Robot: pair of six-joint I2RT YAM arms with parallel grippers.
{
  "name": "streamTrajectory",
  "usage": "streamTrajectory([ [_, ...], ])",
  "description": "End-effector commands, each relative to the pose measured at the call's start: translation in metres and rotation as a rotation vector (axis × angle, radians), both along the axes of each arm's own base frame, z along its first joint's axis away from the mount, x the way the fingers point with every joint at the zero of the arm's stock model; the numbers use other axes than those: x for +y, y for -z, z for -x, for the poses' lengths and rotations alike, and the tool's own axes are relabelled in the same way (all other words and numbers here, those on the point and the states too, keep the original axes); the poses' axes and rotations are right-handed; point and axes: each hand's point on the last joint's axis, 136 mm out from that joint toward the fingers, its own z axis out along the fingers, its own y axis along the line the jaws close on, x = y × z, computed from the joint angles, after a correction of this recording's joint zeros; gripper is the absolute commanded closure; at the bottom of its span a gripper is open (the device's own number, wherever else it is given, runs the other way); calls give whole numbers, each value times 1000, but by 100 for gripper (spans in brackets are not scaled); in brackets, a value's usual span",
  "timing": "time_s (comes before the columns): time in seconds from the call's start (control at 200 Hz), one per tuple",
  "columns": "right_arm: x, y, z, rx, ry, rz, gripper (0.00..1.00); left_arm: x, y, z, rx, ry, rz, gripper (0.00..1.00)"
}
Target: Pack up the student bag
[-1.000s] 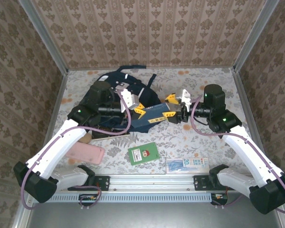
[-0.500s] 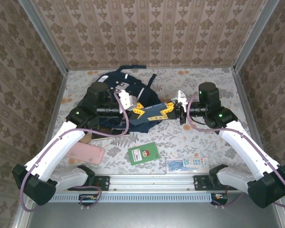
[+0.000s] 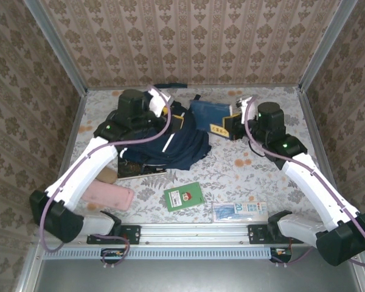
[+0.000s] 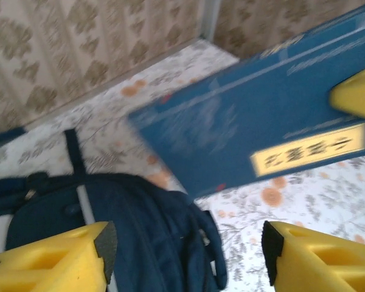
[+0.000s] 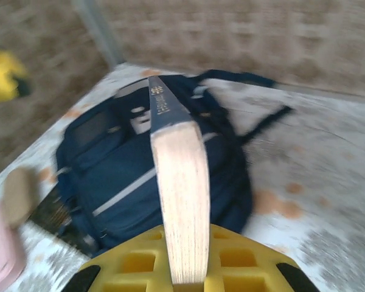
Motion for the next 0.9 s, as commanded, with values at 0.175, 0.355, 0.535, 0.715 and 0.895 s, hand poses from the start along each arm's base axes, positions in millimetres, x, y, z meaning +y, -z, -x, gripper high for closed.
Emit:
streamTrajectory([
  [0.175,-71,19,10,130,416,-167,100,-7,94,-23,180,-200,-414,26],
  [0.355,-79,39,22,189,468,-187,100,-26,147,-35,264,-210,-572,29],
  [0.535,-72,56,32,214,434,-230,100,-29,176,-50,286,-262,-636,34],
  [0.715,-73,60,38,213,421,-209,100,-27,197,-58,299,-303,-684,36],
  [0.895,-72,58,39,201,411,-208,100,-21,222,-63,316,-324,-746,43],
])
